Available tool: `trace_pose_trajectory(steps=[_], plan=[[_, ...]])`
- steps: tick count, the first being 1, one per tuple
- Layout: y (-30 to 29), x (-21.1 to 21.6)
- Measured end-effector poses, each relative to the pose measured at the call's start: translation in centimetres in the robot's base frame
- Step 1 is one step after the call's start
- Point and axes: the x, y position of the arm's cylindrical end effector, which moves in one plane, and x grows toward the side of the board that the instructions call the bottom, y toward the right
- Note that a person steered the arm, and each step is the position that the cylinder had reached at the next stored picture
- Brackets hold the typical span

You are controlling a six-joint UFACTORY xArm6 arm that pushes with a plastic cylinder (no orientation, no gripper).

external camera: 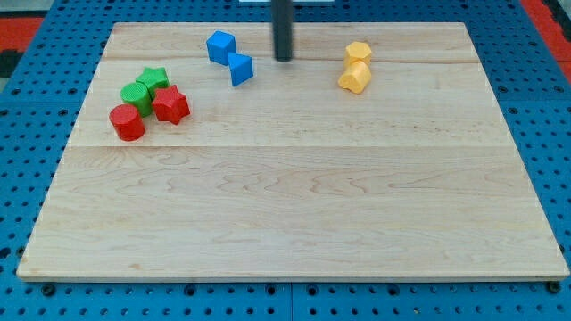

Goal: Place the blue triangle towards the bottom left of the blue cube

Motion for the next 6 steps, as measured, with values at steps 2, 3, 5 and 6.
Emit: trace_pose_trajectory(steps=[2,3,5,6], plan=[[-3.7,4.6],[-8.3,4.8],[-13.2,2.7],[-13.7,5.4]])
